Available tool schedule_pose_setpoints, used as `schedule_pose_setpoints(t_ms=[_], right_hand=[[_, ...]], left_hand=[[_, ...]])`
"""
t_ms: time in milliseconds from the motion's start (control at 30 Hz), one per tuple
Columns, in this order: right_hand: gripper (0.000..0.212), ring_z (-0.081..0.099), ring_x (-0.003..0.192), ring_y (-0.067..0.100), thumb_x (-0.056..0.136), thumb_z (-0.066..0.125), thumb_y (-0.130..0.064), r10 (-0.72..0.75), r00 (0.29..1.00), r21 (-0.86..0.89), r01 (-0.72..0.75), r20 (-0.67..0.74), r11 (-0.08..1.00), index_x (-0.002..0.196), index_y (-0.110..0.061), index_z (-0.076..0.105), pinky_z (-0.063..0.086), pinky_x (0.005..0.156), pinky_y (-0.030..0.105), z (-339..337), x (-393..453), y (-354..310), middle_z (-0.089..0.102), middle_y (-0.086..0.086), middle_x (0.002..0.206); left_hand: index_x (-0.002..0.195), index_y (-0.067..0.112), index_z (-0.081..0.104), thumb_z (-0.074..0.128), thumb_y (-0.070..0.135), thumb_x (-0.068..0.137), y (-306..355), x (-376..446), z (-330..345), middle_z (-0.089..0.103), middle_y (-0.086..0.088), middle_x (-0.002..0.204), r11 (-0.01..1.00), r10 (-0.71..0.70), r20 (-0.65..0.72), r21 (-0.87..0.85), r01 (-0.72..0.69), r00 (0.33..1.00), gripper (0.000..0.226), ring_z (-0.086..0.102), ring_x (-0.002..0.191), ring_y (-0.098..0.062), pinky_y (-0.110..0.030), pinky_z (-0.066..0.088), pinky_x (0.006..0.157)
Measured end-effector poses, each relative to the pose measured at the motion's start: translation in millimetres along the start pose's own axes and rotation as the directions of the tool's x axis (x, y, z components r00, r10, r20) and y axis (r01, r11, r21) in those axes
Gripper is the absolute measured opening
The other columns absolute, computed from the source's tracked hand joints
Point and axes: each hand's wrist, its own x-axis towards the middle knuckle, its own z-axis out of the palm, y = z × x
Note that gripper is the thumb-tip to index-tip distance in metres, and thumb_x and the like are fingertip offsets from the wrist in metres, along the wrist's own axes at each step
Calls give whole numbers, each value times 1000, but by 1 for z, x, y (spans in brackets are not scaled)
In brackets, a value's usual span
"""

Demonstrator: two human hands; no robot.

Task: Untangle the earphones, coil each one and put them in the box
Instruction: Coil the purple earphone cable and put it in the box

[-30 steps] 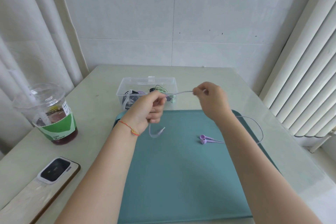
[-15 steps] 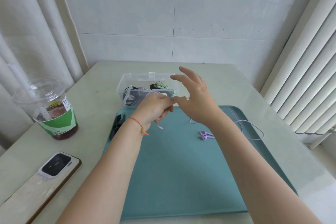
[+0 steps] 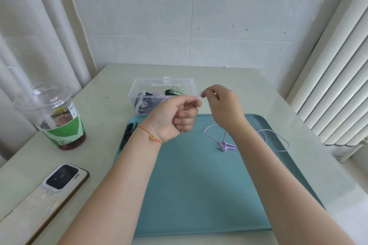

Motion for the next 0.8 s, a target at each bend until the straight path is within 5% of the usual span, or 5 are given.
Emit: schedule_pose_setpoints(t_ms=[133,233,500,700,800], right_hand=[[35,31,50,15,97,44,-18,101,967,-87,-83,233,993,62,-14,44,26,47,26,9,-7,0,40,1,60],[35,29,44,15,97,49,-21,162,875,-3,-180,456,984,66,-17,64,31,41,19,11,-13,-1,38,2,60],[24,24,47,13,97,49,-17,101,686,43,-189,720,981,104,-8,71,25,43,21,-5,-22,-17,35,-4,57],[23,33,47,12,91,57,-27,76,816,-23,-77,573,997,86,-10,72,31,46,21,-21,-16,-23,41,-4,57],[24,37,54,15,88,64,-31,65,899,-23,-60,433,998,84,-8,69,33,51,25,-26,-11,-20,44,-3,59]], left_hand=[[93,1,68,46,15,86,3,0,4,57,-6,73,968,115,36,-227,-104,993,27,49,57,-12,-18,28,47],[113,-3,63,45,11,91,4,2,-3,65,-9,95,933,189,-45,-302,-194,981,31,61,81,-13,-16,37,58],[106,0,65,47,10,100,-5,10,-9,66,-15,120,878,469,-282,42,-477,837,22,68,106,-25,-29,54,90],[115,-1,63,42,1,101,-12,10,-11,71,-6,92,867,420,-271,402,-295,866,25,70,73,-8,-17,53,70],[94,6,67,38,-4,98,-13,9,-8,64,-3,65,888,285,-243,430,-161,927,31,59,52,-12,-22,48,56]])
